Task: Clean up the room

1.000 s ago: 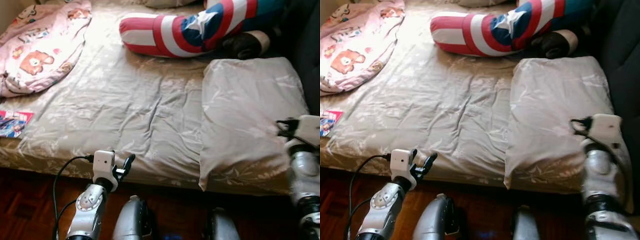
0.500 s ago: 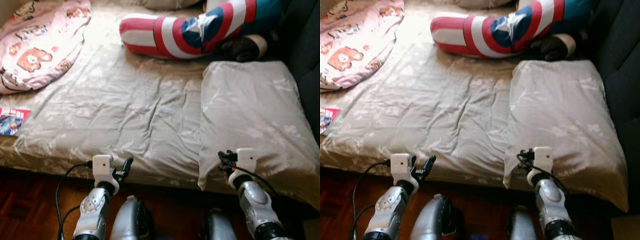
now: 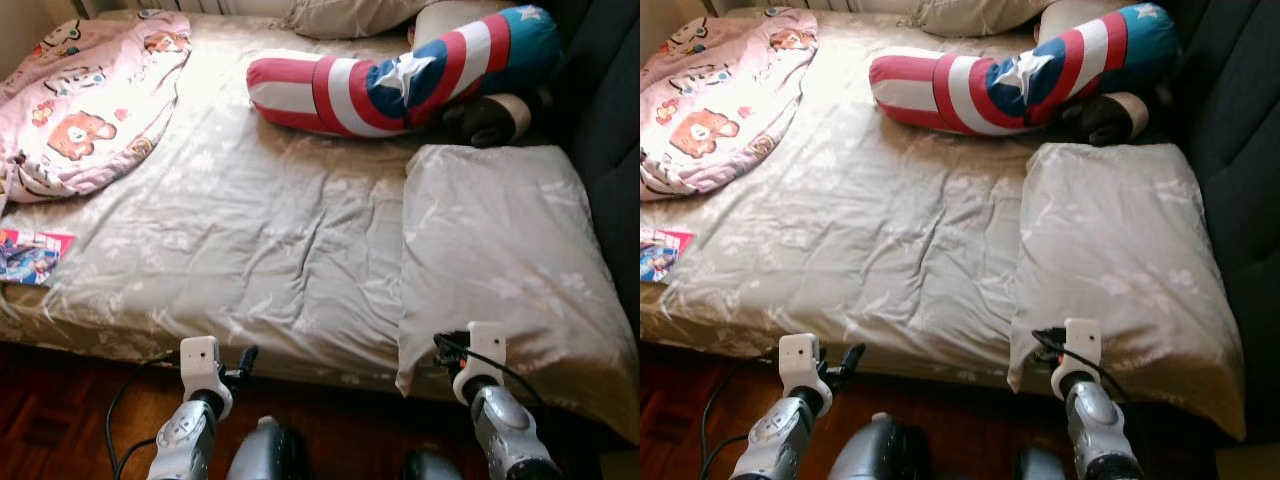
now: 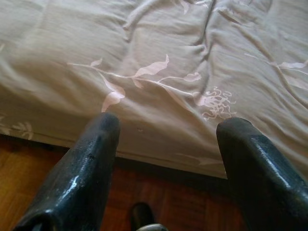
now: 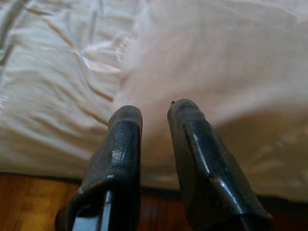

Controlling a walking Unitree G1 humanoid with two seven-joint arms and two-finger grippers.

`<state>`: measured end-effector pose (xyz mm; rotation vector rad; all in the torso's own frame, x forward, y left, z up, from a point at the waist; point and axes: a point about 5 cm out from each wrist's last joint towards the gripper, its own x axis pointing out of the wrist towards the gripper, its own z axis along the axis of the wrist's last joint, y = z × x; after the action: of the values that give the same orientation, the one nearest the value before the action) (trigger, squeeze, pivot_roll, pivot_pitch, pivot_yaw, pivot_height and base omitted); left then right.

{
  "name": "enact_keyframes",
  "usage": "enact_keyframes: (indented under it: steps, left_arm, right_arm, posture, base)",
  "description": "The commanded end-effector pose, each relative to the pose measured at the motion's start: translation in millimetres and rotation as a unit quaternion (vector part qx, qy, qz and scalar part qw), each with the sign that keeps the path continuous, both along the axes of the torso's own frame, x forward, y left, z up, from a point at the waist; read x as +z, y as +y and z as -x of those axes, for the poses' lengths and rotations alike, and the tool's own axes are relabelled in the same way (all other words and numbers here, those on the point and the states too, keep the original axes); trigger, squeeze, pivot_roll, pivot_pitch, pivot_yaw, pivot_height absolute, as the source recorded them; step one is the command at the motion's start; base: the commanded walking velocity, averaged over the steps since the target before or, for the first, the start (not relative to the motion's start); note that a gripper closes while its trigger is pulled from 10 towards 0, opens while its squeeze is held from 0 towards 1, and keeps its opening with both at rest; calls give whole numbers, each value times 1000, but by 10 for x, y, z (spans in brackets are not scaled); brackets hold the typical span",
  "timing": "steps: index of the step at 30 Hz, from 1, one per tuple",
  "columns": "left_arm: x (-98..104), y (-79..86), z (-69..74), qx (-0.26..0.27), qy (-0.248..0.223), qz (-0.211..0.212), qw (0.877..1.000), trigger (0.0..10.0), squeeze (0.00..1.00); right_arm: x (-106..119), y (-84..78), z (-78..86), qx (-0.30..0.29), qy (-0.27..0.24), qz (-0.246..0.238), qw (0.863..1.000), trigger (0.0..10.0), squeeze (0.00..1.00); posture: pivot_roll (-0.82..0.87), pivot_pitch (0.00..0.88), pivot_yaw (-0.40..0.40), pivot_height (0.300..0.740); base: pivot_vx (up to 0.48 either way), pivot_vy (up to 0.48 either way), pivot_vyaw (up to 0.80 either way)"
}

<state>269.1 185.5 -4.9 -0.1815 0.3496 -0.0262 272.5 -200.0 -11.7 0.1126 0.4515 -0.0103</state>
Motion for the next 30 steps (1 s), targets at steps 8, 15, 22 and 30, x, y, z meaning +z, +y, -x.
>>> enact_keyframes:
  steps: [8,15,22,30]
  left_arm:
    - [-276,73,222,13,84,-3,996,10000,0]
    - [-389,48,308,25,126,9,992,10000,0]
    - [-589,-3,543,17,202,-11,979,10000,0]
    - [-650,10,643,29,219,-6,975,10000,0]
  right_arm:
    - [-325,-82,364,-60,89,-14,994,10000,0]
    - [-427,-185,516,-77,132,-3,988,10000,0]
    - [-625,-46,793,-45,191,-29,980,10000,0]
    - [-711,36,940,-74,206,-50,975,10000,0]
  posture:
    - [19,127,43,740]
    - [22,154,33,740]
    - [25,164,19,740]
    - [26,179,31,740]
  base:
    - [0,0,0]
    - [0,0,0]
    - [0,0,0]
    - [0,0,0]
